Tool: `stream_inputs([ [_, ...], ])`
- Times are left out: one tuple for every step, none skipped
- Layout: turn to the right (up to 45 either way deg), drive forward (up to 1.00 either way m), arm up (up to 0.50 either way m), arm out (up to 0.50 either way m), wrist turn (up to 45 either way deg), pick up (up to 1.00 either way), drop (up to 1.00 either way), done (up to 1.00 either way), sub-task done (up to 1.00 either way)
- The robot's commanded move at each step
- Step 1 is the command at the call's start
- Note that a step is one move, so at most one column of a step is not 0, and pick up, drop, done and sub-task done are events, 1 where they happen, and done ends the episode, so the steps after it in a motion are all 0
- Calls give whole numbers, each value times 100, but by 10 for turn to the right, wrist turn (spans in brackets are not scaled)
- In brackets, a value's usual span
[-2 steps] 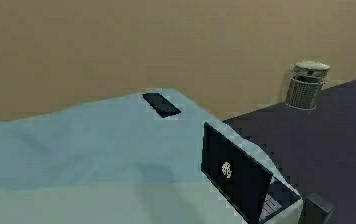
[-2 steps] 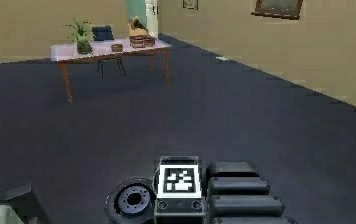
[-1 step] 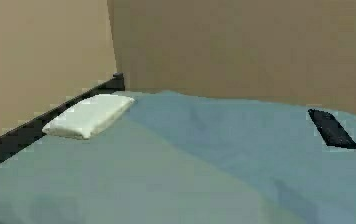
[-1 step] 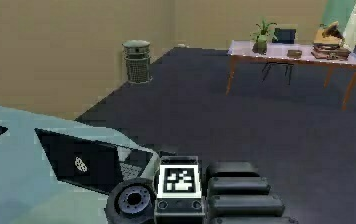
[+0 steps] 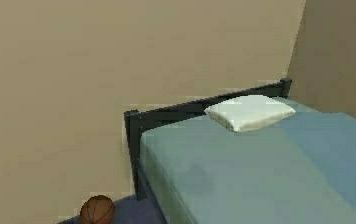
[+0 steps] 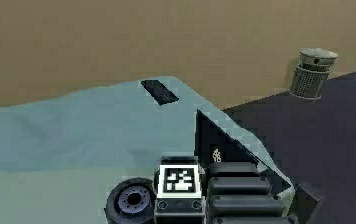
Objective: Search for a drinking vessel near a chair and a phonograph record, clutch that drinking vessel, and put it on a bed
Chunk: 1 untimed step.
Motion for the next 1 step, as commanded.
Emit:
stream_inputs([
  [-180,0,0,0,0,0,0,0,0],
])
